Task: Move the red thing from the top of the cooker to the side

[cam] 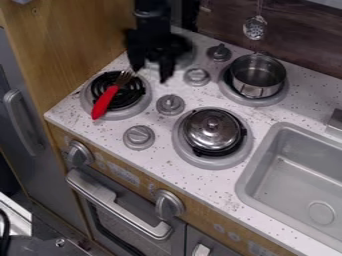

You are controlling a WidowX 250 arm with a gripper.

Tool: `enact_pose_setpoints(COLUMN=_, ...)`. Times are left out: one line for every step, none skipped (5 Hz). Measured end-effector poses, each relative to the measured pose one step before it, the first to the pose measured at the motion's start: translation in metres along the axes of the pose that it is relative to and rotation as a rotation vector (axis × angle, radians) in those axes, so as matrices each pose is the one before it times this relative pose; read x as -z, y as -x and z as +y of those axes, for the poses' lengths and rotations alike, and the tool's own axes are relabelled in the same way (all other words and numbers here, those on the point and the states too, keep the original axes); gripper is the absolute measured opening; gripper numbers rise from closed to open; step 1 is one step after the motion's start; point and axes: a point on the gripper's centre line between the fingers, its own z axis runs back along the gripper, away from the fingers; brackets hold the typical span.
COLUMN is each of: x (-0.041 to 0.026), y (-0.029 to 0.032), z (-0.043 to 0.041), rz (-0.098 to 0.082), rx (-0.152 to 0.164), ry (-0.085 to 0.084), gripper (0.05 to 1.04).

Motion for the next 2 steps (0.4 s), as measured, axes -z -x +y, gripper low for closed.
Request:
enact_pose_setpoints(x=0.02027, y=-0.00241, z=0.04839, rz=0.0121, rx=-0.0703, ry=-0.081, gripper=1.0)
enact_pose_setpoints(x=0.01792, y=0.01275, z=0.0276, rz=0.0484, rx=-0.0416, ry=-0.0204, gripper=1.0)
